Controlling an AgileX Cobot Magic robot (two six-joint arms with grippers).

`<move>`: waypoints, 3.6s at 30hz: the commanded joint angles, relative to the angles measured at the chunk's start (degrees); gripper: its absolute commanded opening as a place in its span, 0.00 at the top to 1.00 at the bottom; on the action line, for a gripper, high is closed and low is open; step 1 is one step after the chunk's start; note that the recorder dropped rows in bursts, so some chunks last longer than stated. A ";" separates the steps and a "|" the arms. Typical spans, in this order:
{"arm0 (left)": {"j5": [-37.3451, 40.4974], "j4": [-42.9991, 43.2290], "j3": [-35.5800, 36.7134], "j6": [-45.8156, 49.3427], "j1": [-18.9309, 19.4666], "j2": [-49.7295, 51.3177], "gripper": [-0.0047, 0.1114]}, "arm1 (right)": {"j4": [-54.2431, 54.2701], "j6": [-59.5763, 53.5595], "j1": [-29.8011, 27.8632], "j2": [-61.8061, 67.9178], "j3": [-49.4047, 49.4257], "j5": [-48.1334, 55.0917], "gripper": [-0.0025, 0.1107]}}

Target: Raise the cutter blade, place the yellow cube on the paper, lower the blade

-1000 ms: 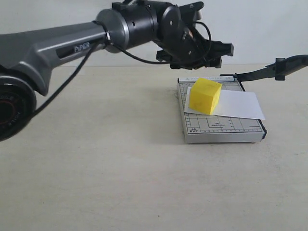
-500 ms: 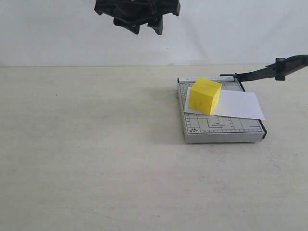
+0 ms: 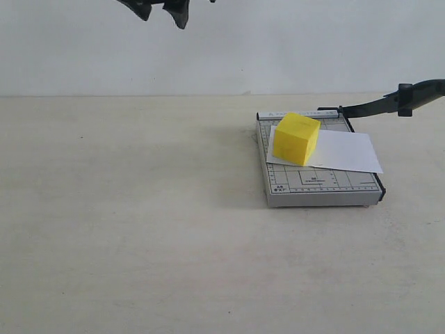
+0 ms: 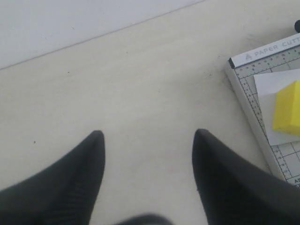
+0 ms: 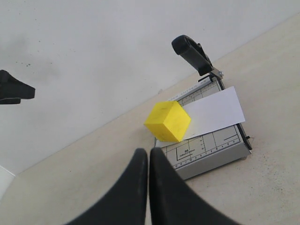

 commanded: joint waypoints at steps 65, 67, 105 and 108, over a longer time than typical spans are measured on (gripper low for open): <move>-53.47 2.83 120.99 -32.63 0.03 -116.56 0.50 | -0.35 -0.72 0.04 -0.34 0.02 0.17 0.97; -53.47 2.83 120.99 -32.63 0.03 -116.56 0.50 | -0.35 -0.72 0.04 -0.34 0.02 0.17 0.97; -53.47 3.20 120.99 -32.40 0.03 -116.56 0.50 | -0.45 -0.20 0.04 -0.37 0.02 0.17 0.97; -53.61 3.20 120.99 -32.41 0.03 -116.56 0.50 | -0.45 -0.20 0.04 -0.37 0.02 0.17 0.97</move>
